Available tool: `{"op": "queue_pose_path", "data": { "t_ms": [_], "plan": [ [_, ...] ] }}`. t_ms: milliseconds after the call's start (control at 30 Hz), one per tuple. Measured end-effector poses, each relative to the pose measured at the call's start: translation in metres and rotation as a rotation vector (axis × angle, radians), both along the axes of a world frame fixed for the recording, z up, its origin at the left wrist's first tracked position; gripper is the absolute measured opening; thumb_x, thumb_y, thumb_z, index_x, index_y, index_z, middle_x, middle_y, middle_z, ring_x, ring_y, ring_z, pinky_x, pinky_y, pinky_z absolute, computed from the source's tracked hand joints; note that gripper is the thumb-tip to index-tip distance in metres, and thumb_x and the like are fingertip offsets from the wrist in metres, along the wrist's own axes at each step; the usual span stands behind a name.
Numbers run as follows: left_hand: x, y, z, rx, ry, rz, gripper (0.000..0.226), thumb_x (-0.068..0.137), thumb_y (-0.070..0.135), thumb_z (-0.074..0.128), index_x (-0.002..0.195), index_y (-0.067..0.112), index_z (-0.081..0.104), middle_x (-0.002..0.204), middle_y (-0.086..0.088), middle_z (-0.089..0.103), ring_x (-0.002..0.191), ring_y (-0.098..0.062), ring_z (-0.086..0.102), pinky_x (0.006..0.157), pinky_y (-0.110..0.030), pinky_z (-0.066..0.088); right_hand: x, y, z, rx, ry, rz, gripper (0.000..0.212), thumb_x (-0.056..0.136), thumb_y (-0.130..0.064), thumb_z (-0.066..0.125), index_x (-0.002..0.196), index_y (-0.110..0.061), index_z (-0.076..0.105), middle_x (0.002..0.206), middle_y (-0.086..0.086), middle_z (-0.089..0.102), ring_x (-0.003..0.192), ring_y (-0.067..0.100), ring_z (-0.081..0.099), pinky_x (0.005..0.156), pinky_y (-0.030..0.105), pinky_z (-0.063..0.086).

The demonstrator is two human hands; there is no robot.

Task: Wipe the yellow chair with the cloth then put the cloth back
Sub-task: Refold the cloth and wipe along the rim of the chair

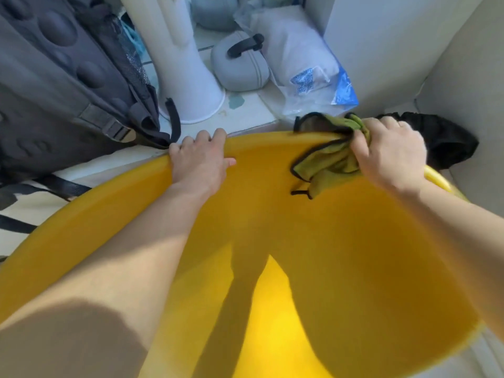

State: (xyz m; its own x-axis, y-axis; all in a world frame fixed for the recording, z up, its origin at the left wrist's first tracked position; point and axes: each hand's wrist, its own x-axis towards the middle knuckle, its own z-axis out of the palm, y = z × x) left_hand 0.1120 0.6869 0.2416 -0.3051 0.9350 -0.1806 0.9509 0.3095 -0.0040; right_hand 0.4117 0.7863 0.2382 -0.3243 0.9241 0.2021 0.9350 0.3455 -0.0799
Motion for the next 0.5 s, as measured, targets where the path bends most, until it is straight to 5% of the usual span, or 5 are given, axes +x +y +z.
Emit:
{"op": "queue_pose_path", "data": {
  "t_ms": [200, 367, 500],
  "plan": [
    [0.004, 0.005, -0.001, -0.017, 0.012, 0.019, 0.046, 0.094, 0.053, 0.052, 0.125, 0.021, 0.043, 0.12, -0.012, 0.056, 0.112, -0.037, 0.053, 0.093, -0.052, 0.039, -0.022, -0.008, -0.004, -0.022, 0.042, -0.201, 0.043, 0.097, -0.041, 0.033, 0.119, -0.018, 0.062, 0.11, 0.014, 0.06, 0.096, 0.036, 0.052, 0.083, 0.044, 0.042],
    [0.008, 0.006, 0.004, -0.065, 0.044, 0.028, 0.046, 0.094, 0.054, 0.051, 0.124, 0.021, 0.041, 0.121, -0.011, 0.056, 0.112, -0.037, 0.053, 0.095, -0.054, 0.041, -0.106, -0.013, -0.008, -0.08, 0.077, 0.121, 0.037, 0.099, -0.043, 0.036, 0.118, -0.024, 0.061, 0.112, 0.007, 0.06, 0.103, 0.031, 0.054, 0.084, 0.041, 0.04],
    [0.025, 0.018, 0.02, -0.187, 0.064, 0.08, 0.046, 0.097, 0.044, 0.052, 0.132, 0.016, 0.04, 0.13, -0.013, 0.053, 0.119, -0.039, 0.05, 0.098, -0.054, 0.04, -0.075, -0.011, -0.008, -0.037, 0.074, 0.205, 0.042, 0.098, -0.052, 0.039, 0.13, -0.03, 0.056, 0.115, 0.005, 0.061, 0.105, 0.031, 0.057, 0.09, 0.043, 0.04]
  ]
}}
